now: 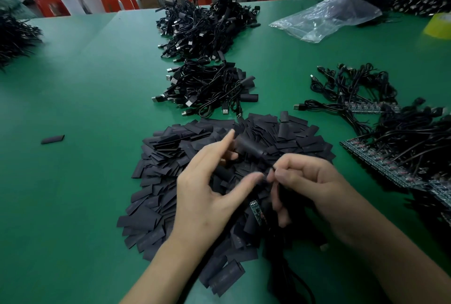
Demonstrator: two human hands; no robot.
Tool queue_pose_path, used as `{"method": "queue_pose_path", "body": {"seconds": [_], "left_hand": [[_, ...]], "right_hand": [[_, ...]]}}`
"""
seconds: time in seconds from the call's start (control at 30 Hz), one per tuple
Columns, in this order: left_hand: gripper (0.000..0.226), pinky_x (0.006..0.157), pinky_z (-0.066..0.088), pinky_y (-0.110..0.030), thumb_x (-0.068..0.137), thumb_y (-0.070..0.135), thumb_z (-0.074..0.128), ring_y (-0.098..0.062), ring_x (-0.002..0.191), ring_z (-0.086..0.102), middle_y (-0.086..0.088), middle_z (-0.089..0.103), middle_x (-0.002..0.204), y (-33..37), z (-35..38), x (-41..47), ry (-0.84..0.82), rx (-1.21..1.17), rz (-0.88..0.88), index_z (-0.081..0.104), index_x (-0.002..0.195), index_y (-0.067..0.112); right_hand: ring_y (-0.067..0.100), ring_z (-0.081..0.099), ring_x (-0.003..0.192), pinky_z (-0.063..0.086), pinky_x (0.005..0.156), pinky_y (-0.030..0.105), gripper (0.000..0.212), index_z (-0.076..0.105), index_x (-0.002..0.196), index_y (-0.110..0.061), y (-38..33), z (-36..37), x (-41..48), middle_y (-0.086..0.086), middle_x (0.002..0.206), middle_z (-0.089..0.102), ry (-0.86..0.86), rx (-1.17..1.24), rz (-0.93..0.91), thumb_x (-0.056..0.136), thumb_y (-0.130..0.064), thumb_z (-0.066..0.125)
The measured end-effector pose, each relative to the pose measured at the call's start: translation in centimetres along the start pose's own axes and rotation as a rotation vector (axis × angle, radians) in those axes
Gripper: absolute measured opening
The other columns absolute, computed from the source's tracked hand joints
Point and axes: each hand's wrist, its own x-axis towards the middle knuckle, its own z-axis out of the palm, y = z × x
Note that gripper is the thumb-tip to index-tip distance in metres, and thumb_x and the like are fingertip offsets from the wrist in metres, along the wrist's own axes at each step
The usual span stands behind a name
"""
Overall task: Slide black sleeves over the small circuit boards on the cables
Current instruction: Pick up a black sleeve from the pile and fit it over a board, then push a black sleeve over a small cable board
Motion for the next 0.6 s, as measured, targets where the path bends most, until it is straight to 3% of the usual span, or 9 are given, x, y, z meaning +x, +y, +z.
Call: {"method": "queue_pose_path", "body": {"seconds": [0.07, 0.17, 0.27, 0.33, 0.43, 0.5, 0.6], "left_hand": [[0.07, 0.087, 0.052, -0.027, 0.082, 0.047, 0.075, -0.012, 0.098, 0.064, 0.015, 0.067, 0.119, 0.8, 0.5, -0.3, -0.063, -0.013, -0.062, 0.056, 0.145, 0.022], [0.033, 0.084, 0.049, -0.032, 0.087, 0.06, 0.06, -0.006, 0.094, 0.059, 0.019, 0.066, 0.097, 2.3, 1.3, -0.4, -0.182, 0.115, -0.052, 0.073, 0.105, 0.035], [0.047, 0.076, 0.048, -0.037, 0.085, 0.072, 0.055, -0.009, 0.083, 0.055, 0.014, 0.065, 0.083, 3.7, 2.4, -0.6, -0.345, 0.22, 0.015, 0.073, 0.081, 0.029], [0.046, 0.069, 0.048, -0.039, 0.085, 0.066, 0.063, -0.014, 0.073, 0.053, 0.008, 0.06, 0.072, 4.0, 3.0, -0.8, -0.39, 0.22, 0.078, 0.062, 0.069, 0.022], [0.036, 0.059, 0.045, -0.028, 0.087, 0.045, 0.076, -0.005, 0.058, 0.051, 0.008, 0.058, 0.062, 4.5, 3.4, -0.3, -0.443, 0.054, -0.068, 0.058, 0.065, 0.024], [0.028, 0.056, 0.042, -0.02, 0.09, 0.034, 0.077, -0.004, 0.054, 0.054, 0.007, 0.061, 0.061, 4.5, 3.0, 0.7, -0.454, -0.03, -0.156, 0.063, 0.067, 0.029], [0.021, 0.056, 0.044, -0.016, 0.093, 0.03, 0.073, -0.001, 0.055, 0.062, 0.009, 0.07, 0.065, 3.5, 1.3, 3.9, -0.371, -0.021, -0.2, 0.071, 0.076, 0.019]], "right_hand": [[0.021, 0.063, 0.05, 0.053, 0.05, 0.026, 0.014, 0.07, 0.086, -0.016, -0.2, 0.0, 0.1, 0.014, 0.071, 0.069, 0.088, 0.179, -0.029, 0.09, -0.028, 0.066], [0.011, 0.063, 0.05, 0.052, 0.047, 0.021, 0.017, 0.066, 0.093, -0.012, -0.4, 0.2, 0.5, 0.005, 0.072, 0.071, 0.281, 0.352, -0.08, 0.087, -0.027, 0.061], [0.008, 0.067, 0.054, 0.054, 0.049, 0.019, 0.017, 0.061, 0.098, -0.009, -0.1, 0.6, 1.0, 0.002, 0.072, 0.073, 0.439, 0.44, -0.135, 0.092, -0.024, 0.056], [0.008, 0.07, 0.06, 0.056, 0.052, 0.018, 0.014, 0.062, 0.098, -0.008, 0.4, 0.9, 1.1, 0.003, 0.074, 0.075, 0.503, 0.448, -0.156, 0.1, -0.019, 0.053], [0.017, 0.077, 0.077, 0.06, 0.06, 0.022, 0.016, 0.064, 0.104, -0.008, 0.8, 1.0, 1.1, 0.01, 0.089, 0.079, 0.512, 0.421, -0.156, 0.104, -0.018, 0.051], [0.025, 0.078, 0.09, 0.063, 0.068, 0.029, 0.026, 0.065, 0.11, -0.009, 0.8, 0.6, 1.1, 0.014, 0.101, 0.079, 0.508, 0.34, -0.176, 0.104, -0.029, 0.049], [0.026, 0.077, 0.093, 0.063, 0.073, 0.029, 0.032, 0.065, 0.115, -0.014, 0.9, -0.2, 1.3, 0.01, 0.105, 0.079, 0.579, 0.103, -0.21, 0.106, -0.038, 0.045]]}}
